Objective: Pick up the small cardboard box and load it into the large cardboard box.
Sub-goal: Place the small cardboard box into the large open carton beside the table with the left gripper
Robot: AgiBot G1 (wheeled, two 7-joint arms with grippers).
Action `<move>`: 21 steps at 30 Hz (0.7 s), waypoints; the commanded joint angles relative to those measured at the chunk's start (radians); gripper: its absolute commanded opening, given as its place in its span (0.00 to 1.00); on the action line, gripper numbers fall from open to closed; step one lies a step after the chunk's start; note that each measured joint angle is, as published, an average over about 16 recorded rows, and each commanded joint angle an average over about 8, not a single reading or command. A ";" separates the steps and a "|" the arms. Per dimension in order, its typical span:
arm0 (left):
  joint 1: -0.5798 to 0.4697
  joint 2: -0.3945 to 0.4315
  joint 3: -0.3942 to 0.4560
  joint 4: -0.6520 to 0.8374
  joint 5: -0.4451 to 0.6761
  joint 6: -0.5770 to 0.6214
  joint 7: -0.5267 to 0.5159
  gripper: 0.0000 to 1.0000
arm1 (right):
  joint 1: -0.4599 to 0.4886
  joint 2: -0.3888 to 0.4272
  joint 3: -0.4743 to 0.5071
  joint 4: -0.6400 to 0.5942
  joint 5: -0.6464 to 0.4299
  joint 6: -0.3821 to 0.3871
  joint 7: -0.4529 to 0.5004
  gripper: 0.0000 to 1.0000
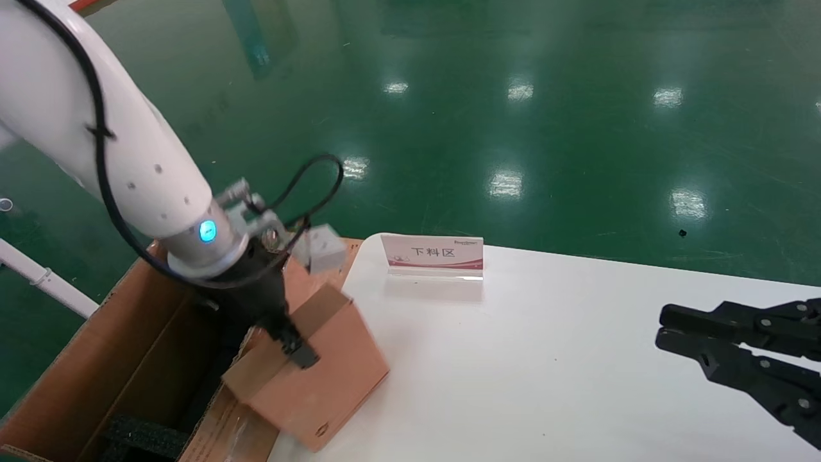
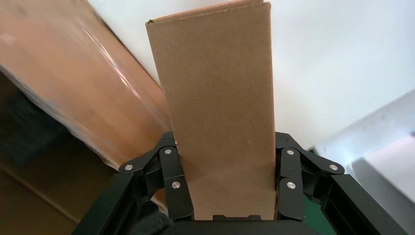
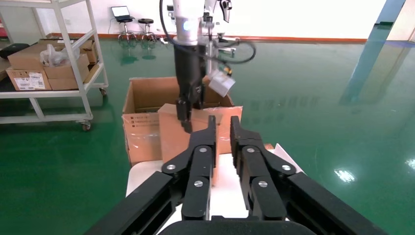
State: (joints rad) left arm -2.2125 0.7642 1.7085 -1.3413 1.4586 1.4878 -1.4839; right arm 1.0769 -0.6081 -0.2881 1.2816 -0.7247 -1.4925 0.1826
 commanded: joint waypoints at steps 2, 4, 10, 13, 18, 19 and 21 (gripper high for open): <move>-0.035 -0.009 -0.020 0.004 -0.013 0.004 0.019 0.00 | 0.000 0.000 0.000 0.000 0.000 0.000 0.000 0.00; -0.075 -0.019 -0.037 0.003 -0.018 0.013 0.032 0.00 | 0.000 0.000 0.000 0.000 0.000 0.000 0.000 0.00; -0.221 -0.029 -0.073 0.003 -0.002 0.056 0.060 0.00 | 0.000 0.000 -0.001 0.000 0.000 0.000 0.000 0.00; -0.305 -0.022 -0.070 0.004 0.016 0.079 0.064 0.00 | 0.000 0.000 -0.001 0.000 0.001 0.000 -0.001 0.00; -0.445 0.011 0.007 0.010 0.024 0.104 0.058 0.00 | 0.001 0.000 -0.001 0.000 0.001 0.000 -0.001 0.00; -0.473 0.020 0.035 0.012 0.020 0.107 0.055 0.00 | 0.001 0.000 -0.001 0.000 0.001 0.000 -0.001 0.00; -0.531 0.038 0.103 0.016 0.006 0.112 0.049 0.00 | 0.001 0.000 -0.001 0.000 0.001 0.000 -0.001 0.00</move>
State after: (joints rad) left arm -2.7343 0.7973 1.8264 -1.3240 1.4484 1.5947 -1.4367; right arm 1.0775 -0.6076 -0.2896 1.2811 -0.7239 -1.4922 0.1818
